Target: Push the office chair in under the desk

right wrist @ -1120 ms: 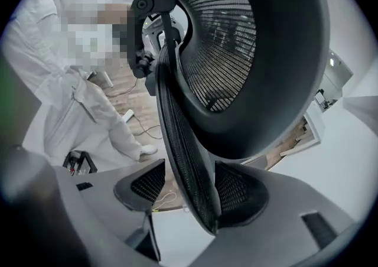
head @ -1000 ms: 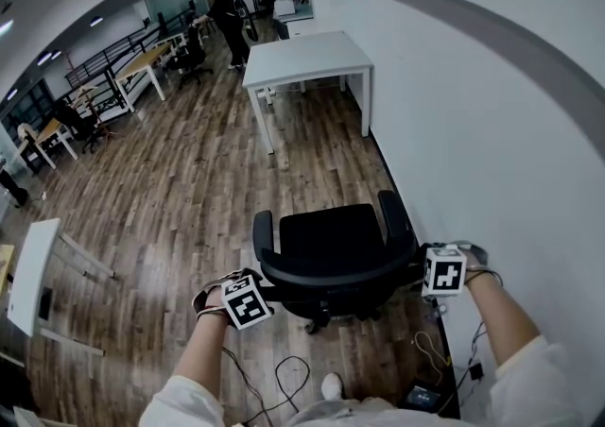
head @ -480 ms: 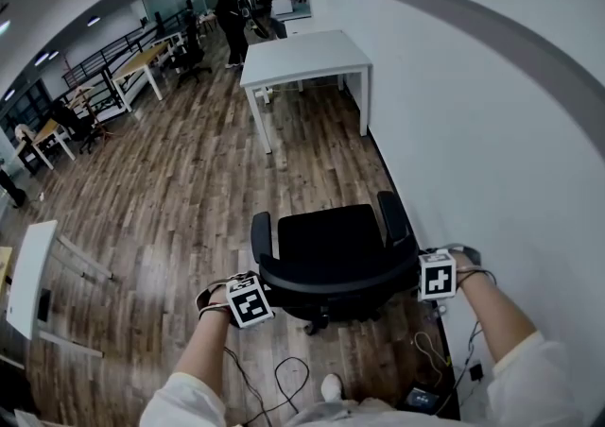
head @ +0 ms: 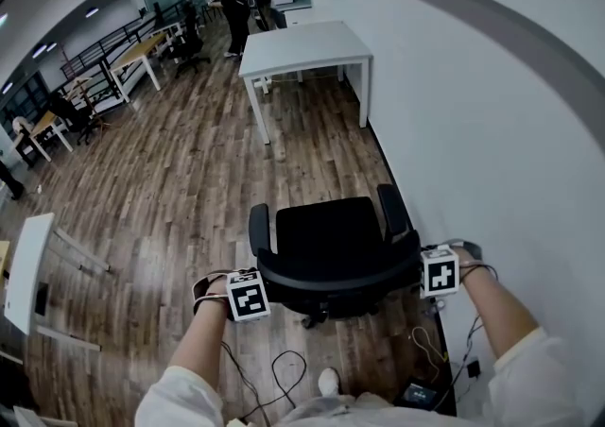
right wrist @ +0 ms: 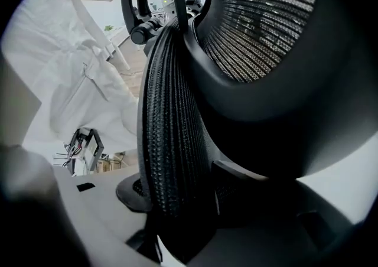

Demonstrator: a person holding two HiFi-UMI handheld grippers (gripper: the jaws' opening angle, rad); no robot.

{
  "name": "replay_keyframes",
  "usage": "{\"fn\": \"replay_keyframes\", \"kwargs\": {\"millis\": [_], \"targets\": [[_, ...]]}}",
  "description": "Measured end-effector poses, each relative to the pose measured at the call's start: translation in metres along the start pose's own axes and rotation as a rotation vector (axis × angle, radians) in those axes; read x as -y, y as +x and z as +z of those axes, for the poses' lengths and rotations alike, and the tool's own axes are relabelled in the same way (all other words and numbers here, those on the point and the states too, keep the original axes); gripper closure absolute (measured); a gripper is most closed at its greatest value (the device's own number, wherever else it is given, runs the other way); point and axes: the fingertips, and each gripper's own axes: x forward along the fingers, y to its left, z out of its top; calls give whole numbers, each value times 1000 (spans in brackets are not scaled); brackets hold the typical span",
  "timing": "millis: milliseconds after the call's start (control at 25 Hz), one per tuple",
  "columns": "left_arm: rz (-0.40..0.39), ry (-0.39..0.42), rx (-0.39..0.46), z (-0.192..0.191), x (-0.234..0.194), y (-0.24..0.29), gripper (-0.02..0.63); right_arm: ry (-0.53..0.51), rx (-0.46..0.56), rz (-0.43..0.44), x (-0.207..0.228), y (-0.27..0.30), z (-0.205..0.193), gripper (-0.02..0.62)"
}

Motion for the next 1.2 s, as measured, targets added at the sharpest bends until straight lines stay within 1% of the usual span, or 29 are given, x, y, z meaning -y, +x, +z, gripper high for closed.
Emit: {"fn": "replay_keyframes", "kwargs": {"millis": [120, 240, 360, 440, 560, 680, 800, 960, 1080, 1200], "targets": [[0, 26, -19, -3, 0, -1, 372, -26, 4, -16, 2, -6, 7, 364], [6, 41, -36, -7, -2, -1, 389, -14, 6, -14, 2, 0, 4, 368], [28, 53, -53, -13, -8, -3, 393, -8, -16, -30, 5, 0, 3, 371], [38, 51, -57, -18, -15, -7, 400, -17, -13, -42, 15, -3, 10, 374], [22, 42, -52, -21, -22, -4, 405, -33, 1, -29, 21, -7, 22, 379], [15, 55, -41, -21, -30, -1, 408, -8, -14, -16, 25, 0, 16, 380], [21, 57, -37, -22, -46, -3, 410, -18, -10, -28, 42, -1, 23, 382], [25, 66, -33, -22, -51, -7, 416, -20, 2, -34, 47, -3, 28, 388], [26, 75, -31, -22, -64, -8, 419, -39, 21, -48, 59, -10, 39, 391], [29, 88, -28, -20, -75, -6, 420, -29, 28, -48, 64, -9, 40, 393]]}}
